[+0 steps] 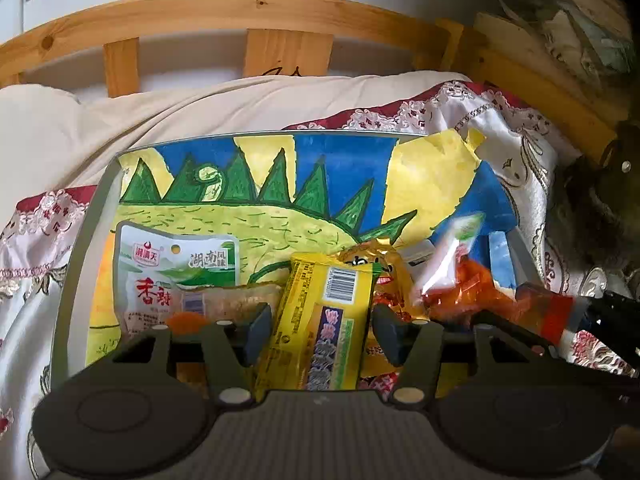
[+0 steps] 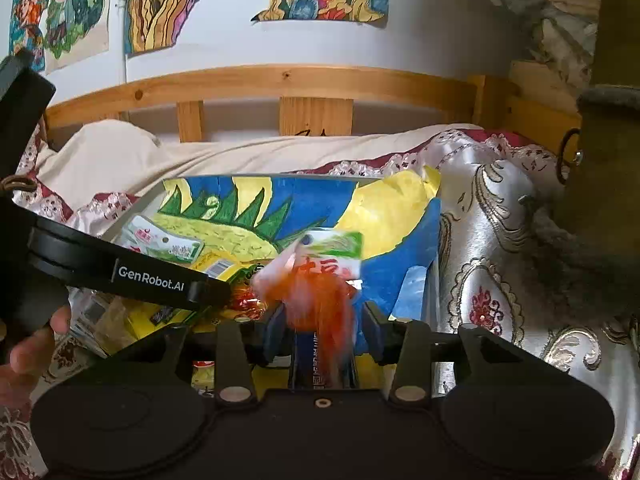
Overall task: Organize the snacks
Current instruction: 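Lower both held snacks into the tray and open both tools, then withdraw both open tools up from the tray toward the nut bar pack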
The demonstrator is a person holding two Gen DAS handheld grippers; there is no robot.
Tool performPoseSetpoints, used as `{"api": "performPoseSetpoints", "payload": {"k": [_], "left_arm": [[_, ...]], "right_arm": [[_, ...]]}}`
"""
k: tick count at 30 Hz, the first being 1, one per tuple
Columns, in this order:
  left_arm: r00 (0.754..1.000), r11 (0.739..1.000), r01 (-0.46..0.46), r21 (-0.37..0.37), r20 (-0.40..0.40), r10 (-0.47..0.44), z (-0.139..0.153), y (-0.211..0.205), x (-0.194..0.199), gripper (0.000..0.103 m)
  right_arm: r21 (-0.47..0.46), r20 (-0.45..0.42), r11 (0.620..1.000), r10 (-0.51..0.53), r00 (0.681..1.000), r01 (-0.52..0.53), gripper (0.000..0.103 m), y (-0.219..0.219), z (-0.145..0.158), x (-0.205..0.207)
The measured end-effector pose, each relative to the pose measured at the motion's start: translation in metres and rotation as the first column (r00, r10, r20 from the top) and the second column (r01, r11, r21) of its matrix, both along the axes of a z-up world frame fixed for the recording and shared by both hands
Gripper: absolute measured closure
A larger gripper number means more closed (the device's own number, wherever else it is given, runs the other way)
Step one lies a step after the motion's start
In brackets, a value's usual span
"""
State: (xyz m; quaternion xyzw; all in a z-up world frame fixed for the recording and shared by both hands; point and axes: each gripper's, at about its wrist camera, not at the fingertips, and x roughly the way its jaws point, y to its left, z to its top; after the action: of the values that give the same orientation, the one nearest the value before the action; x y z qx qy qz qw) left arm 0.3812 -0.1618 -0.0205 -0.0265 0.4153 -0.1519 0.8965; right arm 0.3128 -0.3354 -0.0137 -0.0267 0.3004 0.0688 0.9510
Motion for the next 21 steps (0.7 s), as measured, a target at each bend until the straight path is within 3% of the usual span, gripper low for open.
{"api": "performPoseSetpoints", "payload": {"k": [9,21], "left_arm": [[0.997,0.997,-0.037,-0.065,0.068,0.042,0.018,0.016,-0.027,0.019],[0.966,0.987,-0.103,-0.124,0.225,0.129,0.054,0.054,-0.092,0.006]], "right_arm": [[0.061,0.073,0.998,-0.02,0.997,0.015,0.033,-0.009,0.019,-0.029],[0.141,0.213,0.99,-0.048,0.976,0.018,0.012,-0.015,0.063,-0.093]]}}
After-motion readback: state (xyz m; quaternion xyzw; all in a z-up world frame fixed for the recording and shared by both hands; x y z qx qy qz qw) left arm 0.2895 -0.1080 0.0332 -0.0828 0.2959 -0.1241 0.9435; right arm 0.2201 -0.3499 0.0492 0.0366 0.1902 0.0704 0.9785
